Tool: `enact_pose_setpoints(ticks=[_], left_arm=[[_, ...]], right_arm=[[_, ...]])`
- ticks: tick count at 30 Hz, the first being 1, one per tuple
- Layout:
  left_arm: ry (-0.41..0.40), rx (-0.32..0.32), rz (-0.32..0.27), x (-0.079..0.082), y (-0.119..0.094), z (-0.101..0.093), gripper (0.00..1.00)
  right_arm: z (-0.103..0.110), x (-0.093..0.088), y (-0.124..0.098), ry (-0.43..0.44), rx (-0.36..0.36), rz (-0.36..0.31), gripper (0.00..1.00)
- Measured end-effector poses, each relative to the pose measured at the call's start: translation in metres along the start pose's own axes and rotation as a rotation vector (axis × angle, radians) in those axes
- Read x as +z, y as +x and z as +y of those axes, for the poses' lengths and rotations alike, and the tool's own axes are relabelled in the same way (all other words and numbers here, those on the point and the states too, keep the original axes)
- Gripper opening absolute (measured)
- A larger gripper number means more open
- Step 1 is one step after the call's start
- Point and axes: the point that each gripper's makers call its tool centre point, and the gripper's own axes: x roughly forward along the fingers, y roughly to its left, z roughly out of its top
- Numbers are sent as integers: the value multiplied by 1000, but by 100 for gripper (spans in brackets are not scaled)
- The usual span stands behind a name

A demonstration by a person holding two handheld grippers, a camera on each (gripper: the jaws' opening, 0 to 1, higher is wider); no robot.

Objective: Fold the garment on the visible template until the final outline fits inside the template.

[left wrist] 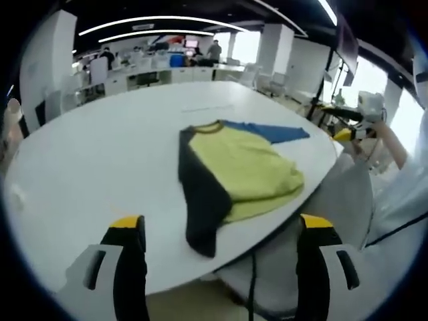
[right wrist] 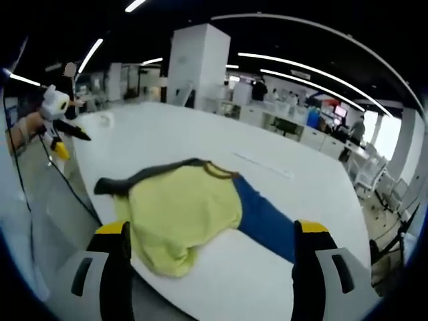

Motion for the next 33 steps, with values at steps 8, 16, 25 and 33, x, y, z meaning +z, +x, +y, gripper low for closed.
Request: enact_pose_setpoints(ticks=[8,16,25,33], left_arm=[[-21,-37,50,-15,4,8,70],[-24,-71,84,-27,12,10,61],[-25,-62,139,-41,24,14,43],[-98,-86,180,-66,43,17,33]], right_arm=[[4,4,-5,10,-25,-18,100],[4,0,-6,16,-27,-8,100],[7,3,-7,29,-29,-20,100],[6,4,-8,42,-28,-36,100]])
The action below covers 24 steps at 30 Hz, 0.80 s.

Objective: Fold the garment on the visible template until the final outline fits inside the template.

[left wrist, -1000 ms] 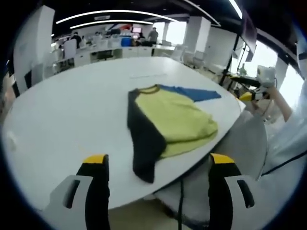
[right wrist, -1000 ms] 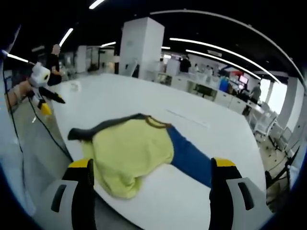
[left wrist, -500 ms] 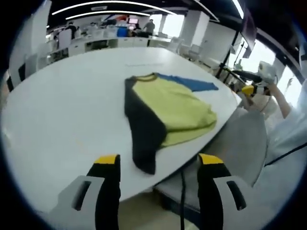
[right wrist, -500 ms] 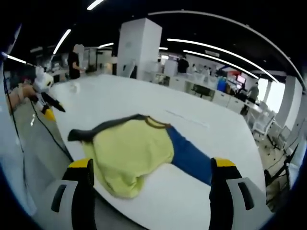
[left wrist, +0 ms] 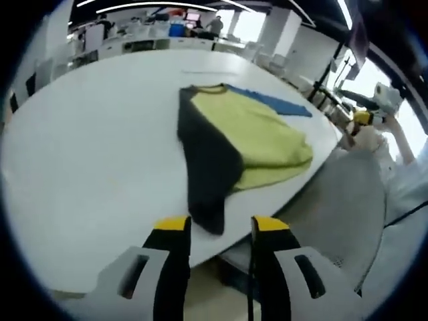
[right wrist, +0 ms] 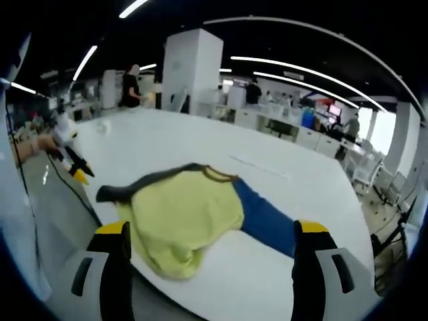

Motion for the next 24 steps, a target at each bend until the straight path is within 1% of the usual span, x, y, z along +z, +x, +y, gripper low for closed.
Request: enact_pose_setpoints(ticks=[1,2,3,5,6,8,9,10,12,14,16,22,24], left_arm=[[-28,-8,24,-5,2,0,32],[-33,4,54,-11,4,3,30],[-27,15,58,-12,6,6,28],[-55,8,76,-19,10,7,23],[-96,2,94,-26,15,8,23],[-115,-4,92,-29,19,9,24],[-142,-10,84,-29,21,8,23],[-152,-11,76,-29,23,9,22],[-175,-4,64,-29,25,11,22],[-188,1,71,-31,27,12,21],[-192,-5,85,-34,29,10,19],[-201,-8,70,-32,33,9,17],[-193,-7,80,-33,35,10,15]], right_arm=[[-1,-1,0,-4,-3,2,100],[-1,-1,1,-5,-5,4,100],[-2,-2,1,-5,-7,5,100],[-2,-2,0,-3,-8,3,100],[-3,-2,1,-2,-10,1,100],[-2,-5,1,2,-8,7,100],[-2,-6,1,5,-6,9,100],[-1,-7,0,6,-5,9,100],[-1,-8,-1,10,-6,11,100],[-3,-8,-2,13,-11,8,100],[-6,-7,-3,17,-15,3,100],[-6,-8,-2,7,-15,14,100],[-5,-7,-1,8,-11,9,100]])
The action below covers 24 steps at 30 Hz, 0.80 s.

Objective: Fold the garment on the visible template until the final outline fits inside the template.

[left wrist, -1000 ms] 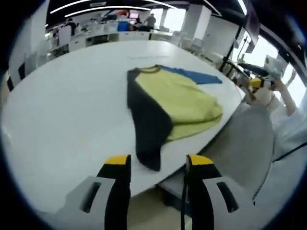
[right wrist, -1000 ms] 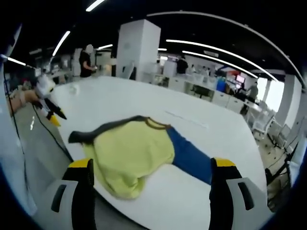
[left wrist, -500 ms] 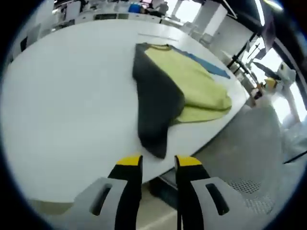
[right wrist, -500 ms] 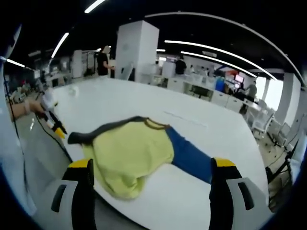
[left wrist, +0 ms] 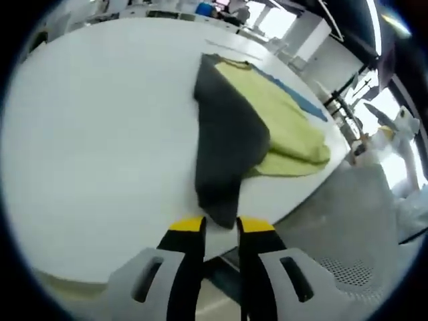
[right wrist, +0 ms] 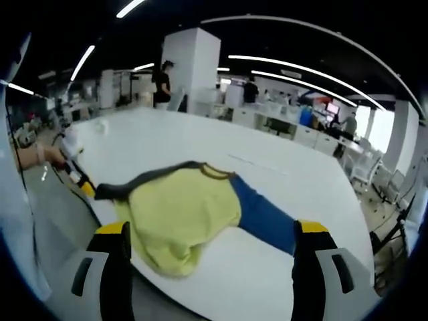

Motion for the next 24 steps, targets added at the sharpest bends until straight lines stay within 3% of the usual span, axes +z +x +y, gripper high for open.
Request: enact_pose_setpoints(ticks=[9,14,16,24], left_arm=[[-18,-21,15,-1,7,2,10],[-25,-38,17,-1,9,-1,3],[8,-27,56,-7,11,1,1],[14,-18,61,-6,13,1,0]], right_arm=[[1,2,-1,-4,1,6,100],[1,4,-2,-5,-8,1,100],[-5,3,-1,-6,-7,1,100],[0,6,-2,-5,-11,-4,100]])
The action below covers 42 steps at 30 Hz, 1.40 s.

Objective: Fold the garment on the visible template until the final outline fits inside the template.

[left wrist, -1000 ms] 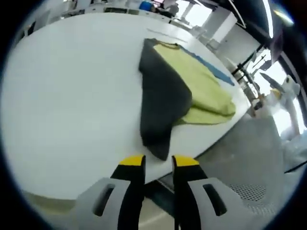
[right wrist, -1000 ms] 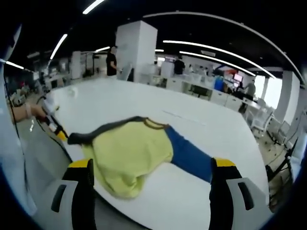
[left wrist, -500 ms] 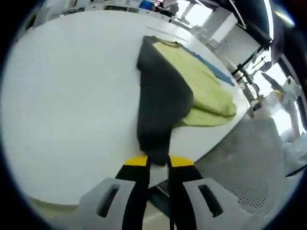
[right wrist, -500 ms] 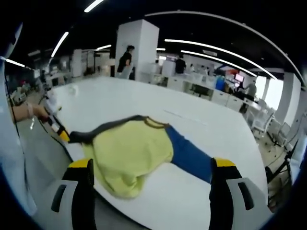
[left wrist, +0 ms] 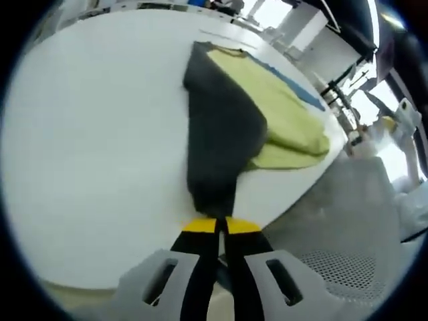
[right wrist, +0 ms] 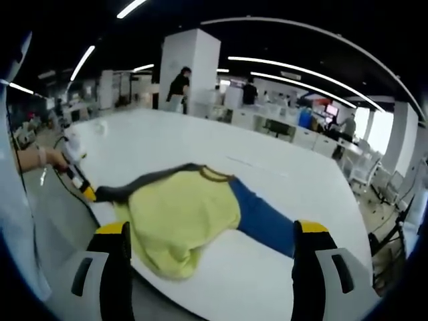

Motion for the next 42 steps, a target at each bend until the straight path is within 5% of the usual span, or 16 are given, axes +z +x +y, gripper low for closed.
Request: enact_pose_setpoints(ticks=[11,26,42], left_arm=[[16,105,-56,13,-12,21,0],[-8,169,-142,34,-41,46,0],[6,233,-154,53,-73,76,0]], right_arm=[[0,2,0,2,-11,-7,100],[0,10,2,-23,-16,-16,100],[-3,9,-3,-23,-33,-13,100]])
